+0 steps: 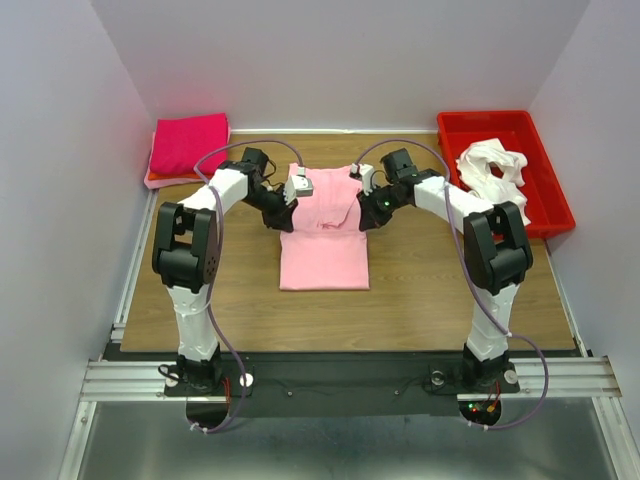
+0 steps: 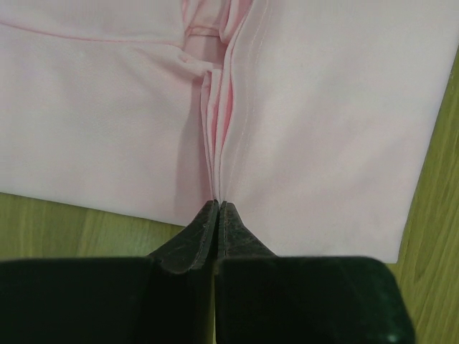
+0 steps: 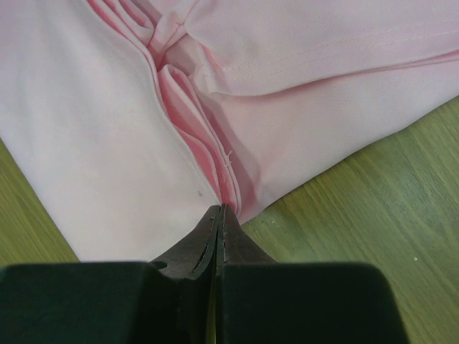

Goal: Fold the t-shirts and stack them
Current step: Fold the tshirt

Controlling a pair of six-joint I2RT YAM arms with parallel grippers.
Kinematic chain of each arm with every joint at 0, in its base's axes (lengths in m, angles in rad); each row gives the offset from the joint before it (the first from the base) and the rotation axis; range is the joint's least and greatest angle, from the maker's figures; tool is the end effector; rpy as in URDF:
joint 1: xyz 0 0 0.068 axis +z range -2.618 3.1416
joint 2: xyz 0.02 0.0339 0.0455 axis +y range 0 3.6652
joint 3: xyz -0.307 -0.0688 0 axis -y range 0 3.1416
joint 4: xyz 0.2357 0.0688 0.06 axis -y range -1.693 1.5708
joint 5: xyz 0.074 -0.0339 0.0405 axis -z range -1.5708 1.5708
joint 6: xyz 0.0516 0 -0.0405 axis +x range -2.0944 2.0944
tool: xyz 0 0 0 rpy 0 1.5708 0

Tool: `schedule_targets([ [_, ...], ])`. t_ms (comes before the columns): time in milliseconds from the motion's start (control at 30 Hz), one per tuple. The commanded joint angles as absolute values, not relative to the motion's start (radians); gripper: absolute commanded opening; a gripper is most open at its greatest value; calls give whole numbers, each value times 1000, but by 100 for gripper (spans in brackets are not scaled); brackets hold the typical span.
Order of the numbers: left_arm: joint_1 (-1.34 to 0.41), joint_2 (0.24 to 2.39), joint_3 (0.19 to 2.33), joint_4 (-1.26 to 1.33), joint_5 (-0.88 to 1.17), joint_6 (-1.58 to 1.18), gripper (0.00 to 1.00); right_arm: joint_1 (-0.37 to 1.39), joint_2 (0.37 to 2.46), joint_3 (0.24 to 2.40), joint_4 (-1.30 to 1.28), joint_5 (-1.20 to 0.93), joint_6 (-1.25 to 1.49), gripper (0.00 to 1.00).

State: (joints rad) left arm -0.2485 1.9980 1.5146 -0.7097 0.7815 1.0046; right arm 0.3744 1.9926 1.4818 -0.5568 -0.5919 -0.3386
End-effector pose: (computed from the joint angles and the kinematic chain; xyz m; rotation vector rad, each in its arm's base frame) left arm 0.4026 -0.1397 0.2337 1.5678 1.8421 -0.7531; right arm 0.3962 0.1866 0.2284 -1.0750 2.3151 0.7875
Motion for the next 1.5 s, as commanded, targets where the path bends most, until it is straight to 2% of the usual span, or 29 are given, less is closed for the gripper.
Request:
schedule_targets([
  [0,-255,1937,1557,-735,793,1028,0,377,1944,1516,-557,-604,-359,0],
  [433,-249,1991,1586,-713,788,1063,0,362,2002,1563,-549,-604,-377,1],
  [833,-239,1937,1572,-762,816,1151,0,350,1939,1520,-546,-644,-402,1],
  [1433,-233,2112,1637,-658,790,1091,0,337,2103,1583,-480,-586,-399,1],
  [1467,-233,2120,1637,-635,778,1082,2,337,2108,1588,-477,-578,-399,0],
])
